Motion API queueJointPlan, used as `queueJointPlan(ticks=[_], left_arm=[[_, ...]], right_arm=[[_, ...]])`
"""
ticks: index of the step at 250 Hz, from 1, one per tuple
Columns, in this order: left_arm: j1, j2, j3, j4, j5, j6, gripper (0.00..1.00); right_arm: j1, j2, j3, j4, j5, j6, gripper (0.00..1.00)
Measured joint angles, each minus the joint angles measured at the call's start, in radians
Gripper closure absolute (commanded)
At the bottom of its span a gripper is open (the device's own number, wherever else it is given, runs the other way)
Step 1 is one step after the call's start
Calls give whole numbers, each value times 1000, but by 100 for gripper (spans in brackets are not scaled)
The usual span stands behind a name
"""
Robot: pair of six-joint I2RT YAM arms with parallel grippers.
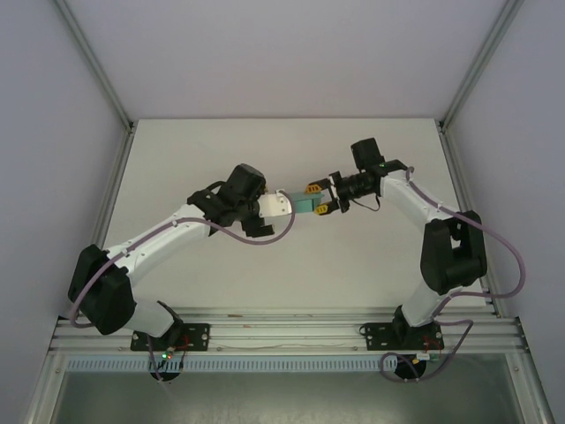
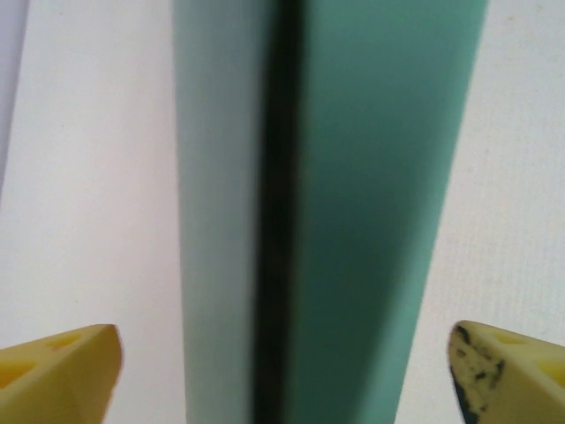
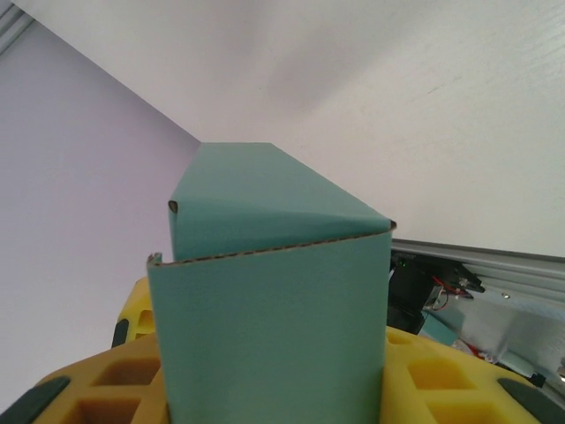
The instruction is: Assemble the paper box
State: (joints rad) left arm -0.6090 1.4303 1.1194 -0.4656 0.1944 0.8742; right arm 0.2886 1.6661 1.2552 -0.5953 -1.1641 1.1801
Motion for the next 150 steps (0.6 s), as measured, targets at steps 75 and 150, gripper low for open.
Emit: queueJointPlan(ticks=[75, 150], left_arm=[[-5, 0, 0, 43, -31, 18, 47], [-6, 0, 1, 42, -19, 33, 65]], right_arm=[[-6, -1, -14, 39, -22, 35, 58], [-8, -30, -35, 42, -11, 15, 28]])
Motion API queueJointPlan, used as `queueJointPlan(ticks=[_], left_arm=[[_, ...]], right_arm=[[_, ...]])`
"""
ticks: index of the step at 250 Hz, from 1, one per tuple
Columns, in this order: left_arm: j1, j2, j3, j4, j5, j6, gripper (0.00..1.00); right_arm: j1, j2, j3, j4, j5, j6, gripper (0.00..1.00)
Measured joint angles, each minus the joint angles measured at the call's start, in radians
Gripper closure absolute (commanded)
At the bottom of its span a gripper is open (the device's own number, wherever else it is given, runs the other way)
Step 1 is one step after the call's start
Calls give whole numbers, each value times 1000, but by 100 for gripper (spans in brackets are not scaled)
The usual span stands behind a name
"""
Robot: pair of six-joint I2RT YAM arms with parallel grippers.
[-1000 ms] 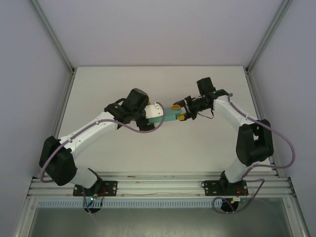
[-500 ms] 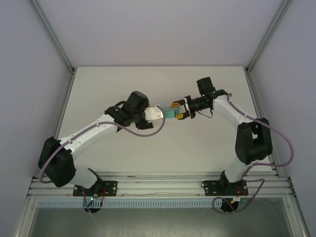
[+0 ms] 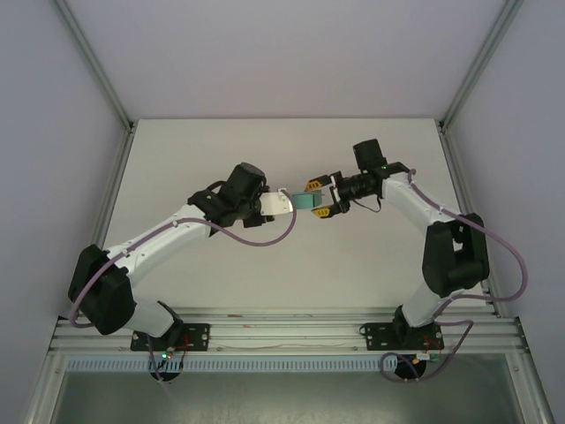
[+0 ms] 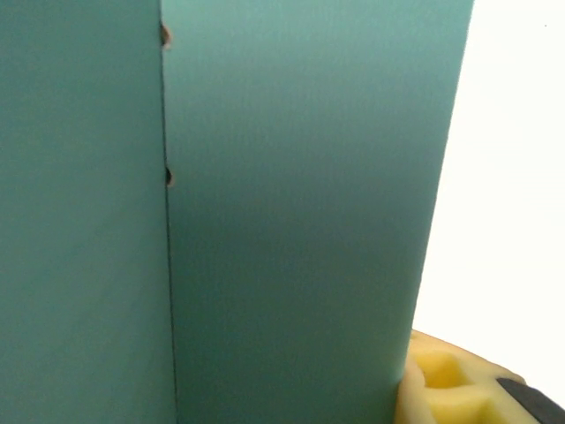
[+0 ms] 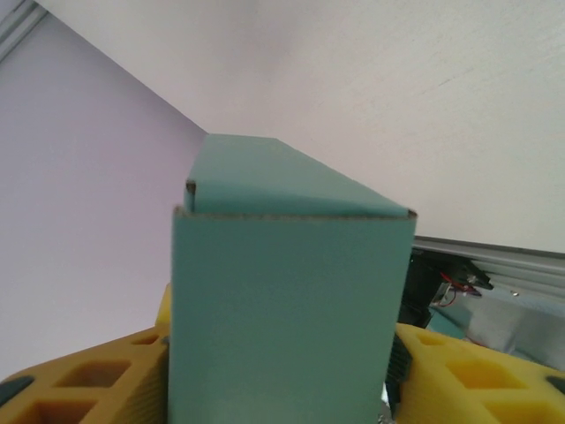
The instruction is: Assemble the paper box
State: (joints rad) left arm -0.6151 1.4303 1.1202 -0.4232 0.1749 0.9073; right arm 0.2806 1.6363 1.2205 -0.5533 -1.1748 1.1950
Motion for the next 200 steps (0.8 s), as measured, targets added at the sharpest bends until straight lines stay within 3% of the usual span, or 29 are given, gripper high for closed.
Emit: queueJointPlan(ticks=[11, 31, 54, 90, 132, 163, 200], left_arm=[[0, 0, 0, -3, 0, 0, 65], [1, 0, 6, -23, 0, 0, 66], [1, 0, 17, -63, 1, -4, 66], [2, 25, 45, -152, 32, -40, 67], [8, 104, 97, -272, 102, -94, 67], [11, 172, 132, -340, 150, -149, 67], [14, 248, 167, -414, 188, -188, 67]], right_arm=[[0, -13, -7, 0, 7, -14, 25], [-8, -40, -13, -10, 44, -39, 0], [-43, -81, -9, -55, 140, -128, 0], [-89, -173, 76, -203, 504, -381, 0], [-84, -362, 45, -180, 743, -730, 0], [-84, -482, -76, -70, 835, -964, 0], [-84, -604, -289, 105, 797, -1225, 0]])
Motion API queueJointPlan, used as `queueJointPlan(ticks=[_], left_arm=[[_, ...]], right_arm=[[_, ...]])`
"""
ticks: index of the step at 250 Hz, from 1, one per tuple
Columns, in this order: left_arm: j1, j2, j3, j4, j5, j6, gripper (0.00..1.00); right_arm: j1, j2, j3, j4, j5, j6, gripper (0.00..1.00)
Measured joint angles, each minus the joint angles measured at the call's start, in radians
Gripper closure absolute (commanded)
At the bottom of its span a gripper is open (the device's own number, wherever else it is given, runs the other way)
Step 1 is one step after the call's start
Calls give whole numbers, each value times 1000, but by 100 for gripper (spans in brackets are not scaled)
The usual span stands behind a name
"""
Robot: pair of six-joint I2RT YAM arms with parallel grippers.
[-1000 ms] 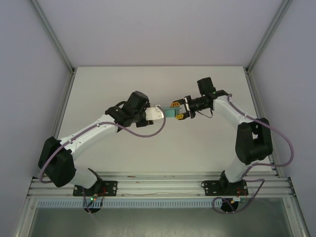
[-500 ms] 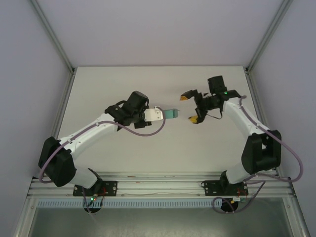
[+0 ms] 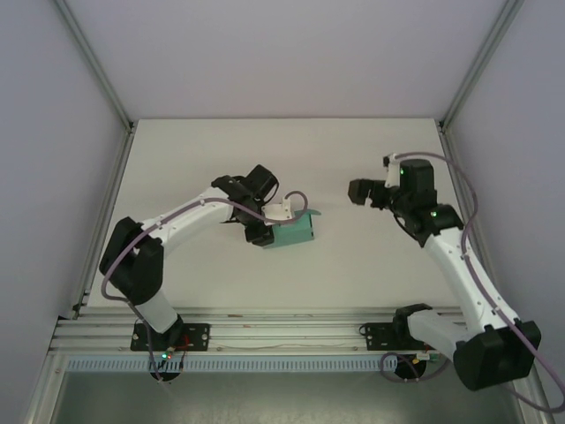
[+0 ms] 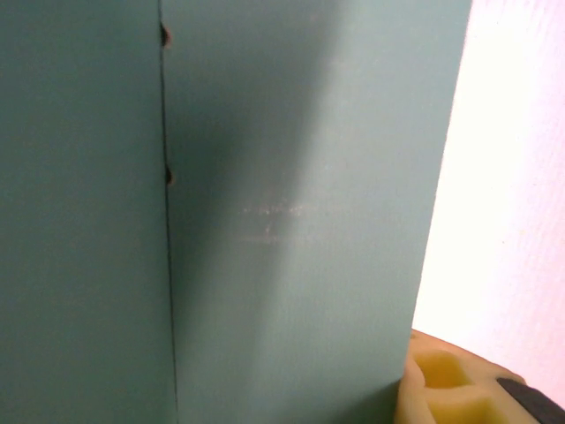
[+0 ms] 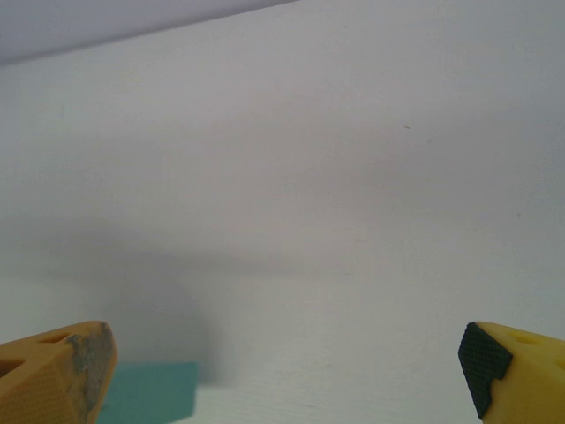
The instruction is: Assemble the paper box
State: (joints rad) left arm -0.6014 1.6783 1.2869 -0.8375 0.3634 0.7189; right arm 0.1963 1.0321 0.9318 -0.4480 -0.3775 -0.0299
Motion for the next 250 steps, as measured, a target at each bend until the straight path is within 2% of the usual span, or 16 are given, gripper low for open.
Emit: queueJointPlan(ticks=[11, 31, 47, 76, 115, 154, 196, 235, 250], left_arm=[[0, 24, 15, -23, 6, -9, 67], [0, 73, 58, -59, 19, -15, 67], [0, 109, 90, -76, 24, -15, 67], [0, 147, 139, -95, 34, -12, 66], [0, 179, 182, -122, 33, -6, 65], [0, 222, 240, -150, 34, 24, 65], [1, 255, 286, -172, 39, 47, 65], [2, 265, 301, -175, 42, 62, 65], [2, 267, 304, -177, 43, 68, 65]], right_arm=[[0, -17, -34, 17, -50, -86, 0], [3, -11, -35, 20, -150, -203, 6], [13, 19, 0, 2, -226, -282, 10], [55, 120, 94, -49, -305, -394, 13], [121, 266, 182, -155, -318, -493, 24], [130, 376, 230, -221, -312, -542, 36], [135, 481, 299, -304, -311, -588, 42], [144, 544, 341, -351, -319, -623, 59], [146, 562, 351, -357, -327, -626, 70]])
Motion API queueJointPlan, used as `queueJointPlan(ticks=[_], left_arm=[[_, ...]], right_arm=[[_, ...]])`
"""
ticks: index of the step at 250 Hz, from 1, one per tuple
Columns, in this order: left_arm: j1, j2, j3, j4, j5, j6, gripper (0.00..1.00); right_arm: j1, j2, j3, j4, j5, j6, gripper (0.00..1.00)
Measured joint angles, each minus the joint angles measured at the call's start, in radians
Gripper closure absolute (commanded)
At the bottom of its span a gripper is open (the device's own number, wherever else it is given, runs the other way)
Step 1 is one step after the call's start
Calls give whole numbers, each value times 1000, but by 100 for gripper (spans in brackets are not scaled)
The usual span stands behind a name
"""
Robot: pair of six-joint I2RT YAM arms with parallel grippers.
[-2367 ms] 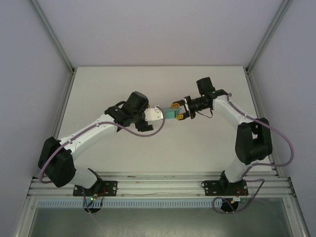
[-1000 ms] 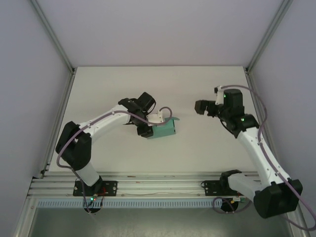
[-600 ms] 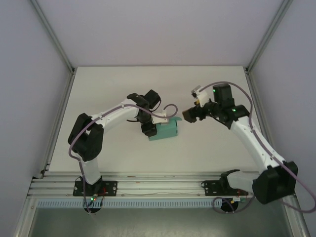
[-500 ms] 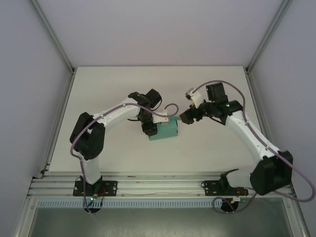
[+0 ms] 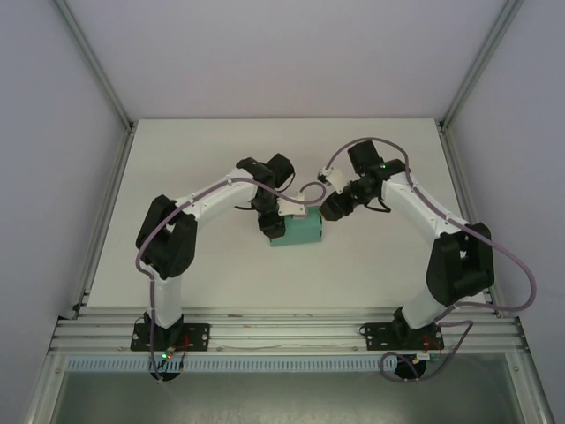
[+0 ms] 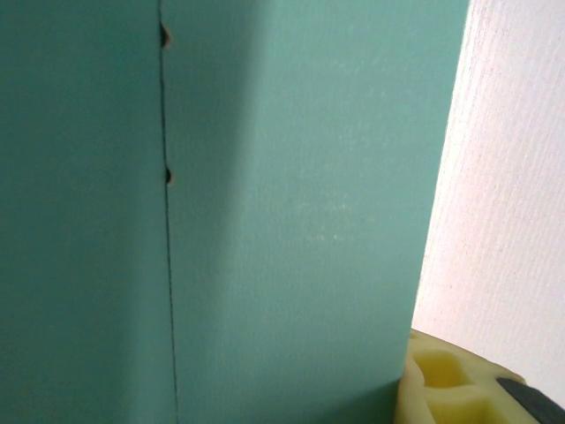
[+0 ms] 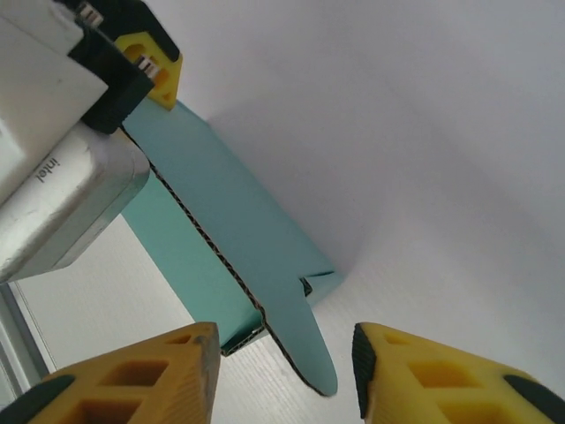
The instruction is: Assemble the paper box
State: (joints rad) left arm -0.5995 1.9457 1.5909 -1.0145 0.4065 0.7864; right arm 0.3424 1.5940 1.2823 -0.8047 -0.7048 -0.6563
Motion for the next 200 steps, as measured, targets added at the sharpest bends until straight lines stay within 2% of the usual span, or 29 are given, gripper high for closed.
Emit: queueJointPlan(ticks=[24, 86, 97, 107, 140, 200], left_arm=[[0, 0, 0, 0, 0, 0, 64], [3, 0, 1, -2, -2, -2, 64], [5, 0, 1, -5, -2, -3, 63], [7, 0, 1, -7, -2, -3, 63], [11, 0, 1, -10, -2, -12, 62], [11, 0, 0, 10, -2, -51, 61]], right_arm=[[4, 22, 5, -7, -16, 3, 81], [19, 24, 0, 11, -12, 45, 95], [24, 18, -9, 27, -6, 68, 100], [32, 7, -21, 45, 2, 85, 100], [76, -43, -68, 119, 90, 225, 100], [150, -120, -167, 274, 270, 635, 100]])
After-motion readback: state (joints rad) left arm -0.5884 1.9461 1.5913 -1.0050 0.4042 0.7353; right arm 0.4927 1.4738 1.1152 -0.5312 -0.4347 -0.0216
